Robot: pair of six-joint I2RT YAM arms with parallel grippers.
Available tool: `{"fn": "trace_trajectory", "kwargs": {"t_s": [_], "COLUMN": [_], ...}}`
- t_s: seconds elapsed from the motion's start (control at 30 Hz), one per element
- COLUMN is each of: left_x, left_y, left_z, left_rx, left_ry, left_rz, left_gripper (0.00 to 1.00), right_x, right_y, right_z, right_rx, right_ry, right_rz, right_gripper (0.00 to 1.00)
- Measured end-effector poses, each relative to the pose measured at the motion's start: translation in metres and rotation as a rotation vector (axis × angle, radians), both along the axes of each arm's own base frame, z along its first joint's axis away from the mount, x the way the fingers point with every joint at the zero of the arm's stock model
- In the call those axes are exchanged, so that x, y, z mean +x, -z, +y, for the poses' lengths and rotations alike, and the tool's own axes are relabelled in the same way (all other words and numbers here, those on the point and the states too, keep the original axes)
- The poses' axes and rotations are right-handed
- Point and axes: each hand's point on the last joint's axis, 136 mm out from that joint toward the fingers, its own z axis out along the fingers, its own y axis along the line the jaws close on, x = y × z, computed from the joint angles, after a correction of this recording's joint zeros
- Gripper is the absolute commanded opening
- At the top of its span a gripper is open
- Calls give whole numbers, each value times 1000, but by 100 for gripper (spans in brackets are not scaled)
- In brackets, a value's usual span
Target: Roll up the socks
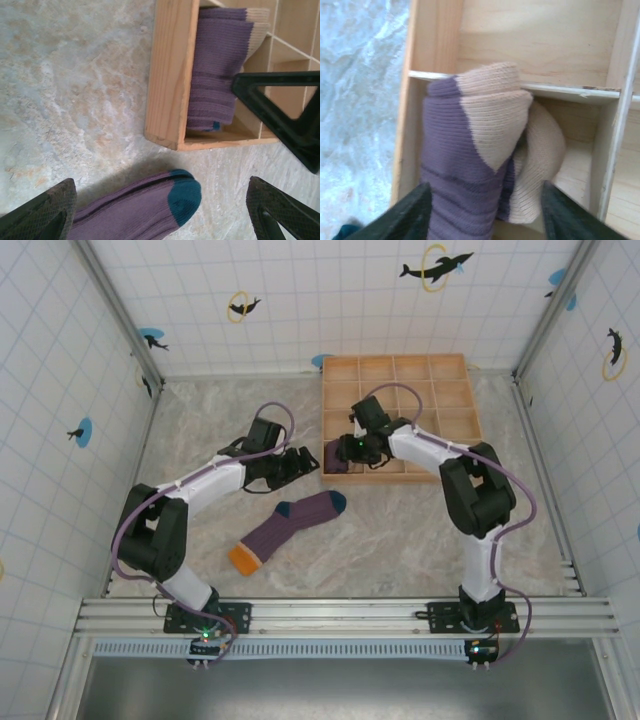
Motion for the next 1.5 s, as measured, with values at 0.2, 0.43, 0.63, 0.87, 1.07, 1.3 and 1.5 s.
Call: {"fn": "trace_trajectory", "kwargs": {"t_s": [0.2,0.43,0.63,0.87,1.07,1.3,1.5], "left_x": [-1,-6,-31,-59,-62,-69,-69], "left_y": [-2,-5,13,22,14,5,5], "left_z": [6,25,46,61,63,70,71], "left_rx": [52,177,262,291,280,262,259], "left_ry": [4,2,-9,-9,-11,-26,-30], "left_rz": [11,39,125,176,154,105,100], "left_gripper": [97,97,96,96,97,97,97], "right_x": [-18,-70,-122,-144,-132,-127,-124], "right_y": [-40,-47,-14,14,19,40,42], "right_z": [4,-3,-16,-12,7,13,18], "right_rx": [27,35,79,135,202,206,225], "right_ry": [-62,-119,-161,-208,-213,-198,-189], "right_rz": [-81,-102,-81,-82,-126,-109,-115], "right_gripper": [81,78,71,67,64,61,53]}}
